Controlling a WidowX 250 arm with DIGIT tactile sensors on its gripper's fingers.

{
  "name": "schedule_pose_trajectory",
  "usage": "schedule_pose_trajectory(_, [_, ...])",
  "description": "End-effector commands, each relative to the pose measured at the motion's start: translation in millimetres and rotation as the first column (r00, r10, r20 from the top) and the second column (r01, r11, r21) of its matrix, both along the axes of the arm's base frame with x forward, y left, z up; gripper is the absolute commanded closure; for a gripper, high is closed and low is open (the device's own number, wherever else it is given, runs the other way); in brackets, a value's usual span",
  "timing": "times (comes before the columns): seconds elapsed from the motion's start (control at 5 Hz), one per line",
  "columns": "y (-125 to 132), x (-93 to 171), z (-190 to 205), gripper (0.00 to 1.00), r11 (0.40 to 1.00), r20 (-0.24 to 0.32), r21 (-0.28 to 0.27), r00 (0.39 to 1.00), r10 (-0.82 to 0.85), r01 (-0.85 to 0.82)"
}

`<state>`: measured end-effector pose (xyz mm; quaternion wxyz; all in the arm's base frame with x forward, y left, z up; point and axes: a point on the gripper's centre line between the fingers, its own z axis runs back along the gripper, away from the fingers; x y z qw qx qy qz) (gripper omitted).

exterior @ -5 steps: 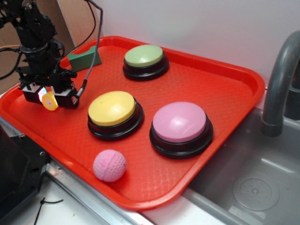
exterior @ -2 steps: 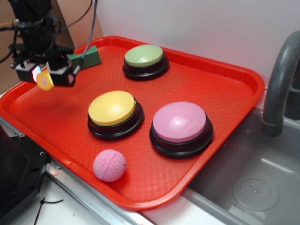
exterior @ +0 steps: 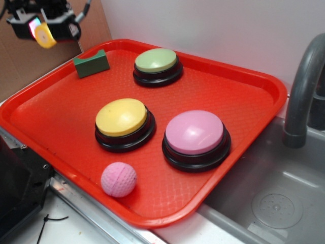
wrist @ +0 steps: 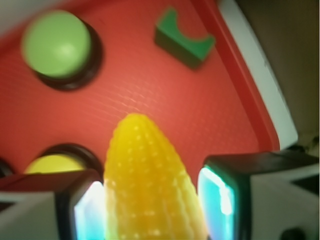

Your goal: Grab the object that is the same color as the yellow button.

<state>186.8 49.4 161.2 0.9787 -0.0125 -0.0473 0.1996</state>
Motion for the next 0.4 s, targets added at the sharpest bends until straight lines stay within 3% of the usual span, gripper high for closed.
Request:
schedule_pose_trajectory(0.0, [-15.2,7.3,41.3,1.0,0.992,0.071,0.073,0.991,-0.112,0.107])
schedule_pose_trajectory(0.2, [-9.5,9.3,31.9,1.0,0.99,-0.003,0.097,0.995,-0.099,0.099])
